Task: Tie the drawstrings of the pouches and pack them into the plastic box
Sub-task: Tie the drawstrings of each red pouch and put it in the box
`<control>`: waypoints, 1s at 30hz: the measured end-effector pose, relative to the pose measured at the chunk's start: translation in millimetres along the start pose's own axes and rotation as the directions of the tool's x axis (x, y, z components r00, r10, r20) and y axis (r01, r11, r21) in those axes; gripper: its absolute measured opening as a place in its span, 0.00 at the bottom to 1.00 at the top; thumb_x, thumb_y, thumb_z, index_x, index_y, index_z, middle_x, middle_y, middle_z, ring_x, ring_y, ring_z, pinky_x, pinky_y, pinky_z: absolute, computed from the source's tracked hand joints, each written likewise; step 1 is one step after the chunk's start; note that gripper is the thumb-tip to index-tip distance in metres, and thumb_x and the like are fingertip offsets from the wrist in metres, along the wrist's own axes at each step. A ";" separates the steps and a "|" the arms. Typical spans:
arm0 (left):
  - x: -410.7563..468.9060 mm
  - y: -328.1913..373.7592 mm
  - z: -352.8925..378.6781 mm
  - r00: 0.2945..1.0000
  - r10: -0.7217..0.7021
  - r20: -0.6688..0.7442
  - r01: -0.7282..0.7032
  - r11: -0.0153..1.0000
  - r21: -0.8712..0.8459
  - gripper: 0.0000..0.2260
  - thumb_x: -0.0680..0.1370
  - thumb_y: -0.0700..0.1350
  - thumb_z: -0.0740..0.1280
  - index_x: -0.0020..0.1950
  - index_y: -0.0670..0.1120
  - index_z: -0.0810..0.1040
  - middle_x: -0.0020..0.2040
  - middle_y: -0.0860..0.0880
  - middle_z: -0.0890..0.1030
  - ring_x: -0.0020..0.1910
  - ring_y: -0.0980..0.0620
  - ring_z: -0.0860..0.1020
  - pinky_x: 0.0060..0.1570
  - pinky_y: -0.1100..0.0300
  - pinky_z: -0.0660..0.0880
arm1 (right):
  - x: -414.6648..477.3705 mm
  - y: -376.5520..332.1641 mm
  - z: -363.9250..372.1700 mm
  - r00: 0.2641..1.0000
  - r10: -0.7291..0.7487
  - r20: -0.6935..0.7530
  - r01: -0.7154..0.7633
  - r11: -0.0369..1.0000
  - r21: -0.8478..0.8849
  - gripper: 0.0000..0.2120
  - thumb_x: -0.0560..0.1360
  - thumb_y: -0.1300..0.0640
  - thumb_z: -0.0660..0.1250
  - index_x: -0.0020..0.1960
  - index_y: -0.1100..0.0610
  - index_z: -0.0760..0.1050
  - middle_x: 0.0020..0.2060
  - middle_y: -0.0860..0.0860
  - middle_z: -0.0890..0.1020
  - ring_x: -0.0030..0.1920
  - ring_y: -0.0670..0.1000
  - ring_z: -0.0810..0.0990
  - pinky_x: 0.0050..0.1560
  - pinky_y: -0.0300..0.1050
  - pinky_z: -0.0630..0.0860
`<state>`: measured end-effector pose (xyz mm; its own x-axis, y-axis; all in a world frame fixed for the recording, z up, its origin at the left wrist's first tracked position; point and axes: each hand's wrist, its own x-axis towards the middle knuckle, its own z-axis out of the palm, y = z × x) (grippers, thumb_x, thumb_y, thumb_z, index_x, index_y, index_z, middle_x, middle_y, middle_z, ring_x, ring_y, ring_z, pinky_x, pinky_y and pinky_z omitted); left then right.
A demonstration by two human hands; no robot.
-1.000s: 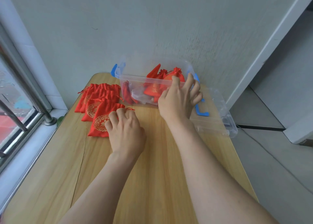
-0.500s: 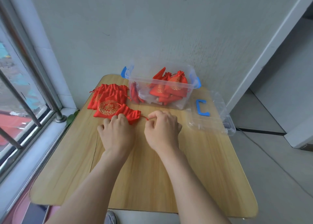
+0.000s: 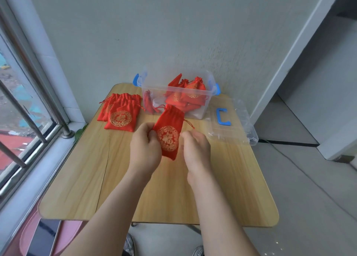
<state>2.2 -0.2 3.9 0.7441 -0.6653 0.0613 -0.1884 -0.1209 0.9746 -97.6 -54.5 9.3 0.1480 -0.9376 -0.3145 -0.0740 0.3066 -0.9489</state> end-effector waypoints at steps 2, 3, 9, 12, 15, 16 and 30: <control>-1.1 7.9 4.3 0.994 -0.086 0.067 0.097 0.981 -0.167 0.15 0.86 0.36 0.57 0.52 0.48 0.82 0.48 0.46 0.87 0.49 0.44 0.86 0.53 0.41 0.84 | 0.6 3.9 -2.8 0.999 0.046 -0.023 -0.044 0.996 0.077 0.28 0.72 0.43 0.69 0.68 0.55 0.76 0.58 0.53 0.86 0.57 0.55 0.86 0.49 0.47 0.82; -0.7 11.1 7.0 0.987 -0.125 0.099 0.145 0.962 -0.230 0.16 0.85 0.34 0.57 0.53 0.47 0.82 0.49 0.44 0.87 0.49 0.44 0.86 0.53 0.40 0.84 | 2.3 5.9 -4.8 0.999 0.047 -0.027 -0.044 0.993 0.106 0.27 0.73 0.43 0.70 0.67 0.56 0.78 0.55 0.53 0.87 0.55 0.54 0.87 0.47 0.46 0.82; 6.7 19.8 18.2 0.961 -0.209 0.181 0.255 0.922 -0.290 0.08 0.81 0.41 0.64 0.50 0.42 0.84 0.43 0.44 0.87 0.44 0.44 0.86 0.48 0.46 0.85 | 18.8 -1.9 -18.3 0.996 -0.092 0.004 0.089 0.977 0.196 0.11 0.81 0.61 0.71 0.62 0.52 0.82 0.40 0.43 0.89 0.42 0.43 0.88 0.38 0.38 0.82; 12.1 17.0 26.2 0.986 -0.133 0.103 0.154 0.959 -0.237 0.14 0.82 0.52 0.69 0.43 0.44 0.82 0.36 0.52 0.84 0.36 0.53 0.83 0.38 0.58 0.81 | 27.6 -2.2 -19.5 0.993 -0.119 0.000 0.118 0.981 0.154 0.16 0.79 0.69 0.68 0.59 0.51 0.83 0.42 0.46 0.89 0.44 0.46 0.89 0.40 0.40 0.82; 21.2 9.7 32.6 0.997 -0.074 -0.003 0.073 0.980 -0.186 0.16 0.83 0.53 0.69 0.41 0.45 0.81 0.32 0.58 0.80 0.33 0.57 0.77 0.40 0.57 0.77 | 32.5 -4.6 -20.1 0.992 -0.119 -0.031 0.122 0.984 0.132 0.17 0.76 0.72 0.65 0.55 0.53 0.83 0.42 0.50 0.89 0.40 0.48 0.87 0.36 0.40 0.81; 25.1 7.8 34.8 0.997 -0.071 -0.006 0.068 0.974 -0.218 0.14 0.84 0.53 0.69 0.44 0.45 0.83 0.34 0.56 0.82 0.35 0.57 0.78 0.42 0.54 0.79 | 34.3 -5.5 -20.1 0.993 -0.117 -0.033 0.120 0.985 0.127 0.17 0.76 0.71 0.65 0.56 0.53 0.83 0.41 0.50 0.89 0.39 0.48 0.86 0.35 0.41 0.81; 36.2 18.8 35.5 0.999 0.047 -0.011 -0.049 0.953 -0.300 0.10 0.84 0.49 0.70 0.47 0.46 0.86 0.32 0.56 0.80 0.33 0.58 0.76 0.37 0.63 0.74 | 38.5 -21.6 -18.6 0.959 -0.233 -0.158 0.261 0.947 0.187 0.11 0.83 0.55 0.68 0.45 0.57 0.83 0.36 0.45 0.85 0.36 0.43 0.80 0.39 0.40 0.79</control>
<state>2.9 -52.7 16.8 0.7413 -0.6621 0.1098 -0.0233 0.1381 0.9901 -108.7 -100.3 18.1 0.0036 -0.9971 -0.0765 0.1527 0.0761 -0.9853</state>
